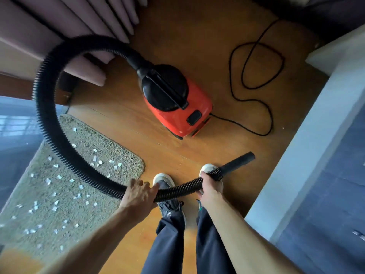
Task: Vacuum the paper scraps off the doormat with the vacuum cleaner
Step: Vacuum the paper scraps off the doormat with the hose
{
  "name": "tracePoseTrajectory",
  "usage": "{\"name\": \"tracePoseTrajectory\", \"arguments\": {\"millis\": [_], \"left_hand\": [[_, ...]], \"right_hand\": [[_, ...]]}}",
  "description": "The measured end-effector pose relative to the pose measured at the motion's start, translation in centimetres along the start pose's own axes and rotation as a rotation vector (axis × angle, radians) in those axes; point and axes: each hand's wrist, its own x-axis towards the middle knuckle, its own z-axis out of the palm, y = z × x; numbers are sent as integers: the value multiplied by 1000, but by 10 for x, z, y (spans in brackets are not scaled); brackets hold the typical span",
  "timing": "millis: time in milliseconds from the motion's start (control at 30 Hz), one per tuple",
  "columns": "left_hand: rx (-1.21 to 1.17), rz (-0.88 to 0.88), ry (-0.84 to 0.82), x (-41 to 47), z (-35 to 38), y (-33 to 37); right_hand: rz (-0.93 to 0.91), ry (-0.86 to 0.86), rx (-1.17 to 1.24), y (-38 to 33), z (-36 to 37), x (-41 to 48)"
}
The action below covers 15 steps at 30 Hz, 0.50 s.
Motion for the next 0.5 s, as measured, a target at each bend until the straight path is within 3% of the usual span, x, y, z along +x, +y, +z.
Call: {"name": "tracePoseTrajectory", "arguments": {"millis": [100, 200, 267, 333, 500], "left_hand": [[-103, -49, 81, -30, -17, 10], [-154, -94, 294, -46, -32, 16], [-238, -138, 333, -52, -46, 22], [-397, -177, 354, -57, -67, 32], [-1043, -200, 701, -74, -104, 44]], "right_hand": [[-181, -5, 31, -11, -20, -45], [-384, -125, 9, -37, -35, -96], [-590, -220, -75, -59, -37, -137], [-813, -360, -154, -78, -33, -176], [-1273, -800, -504, -100, -6, -255]]}}
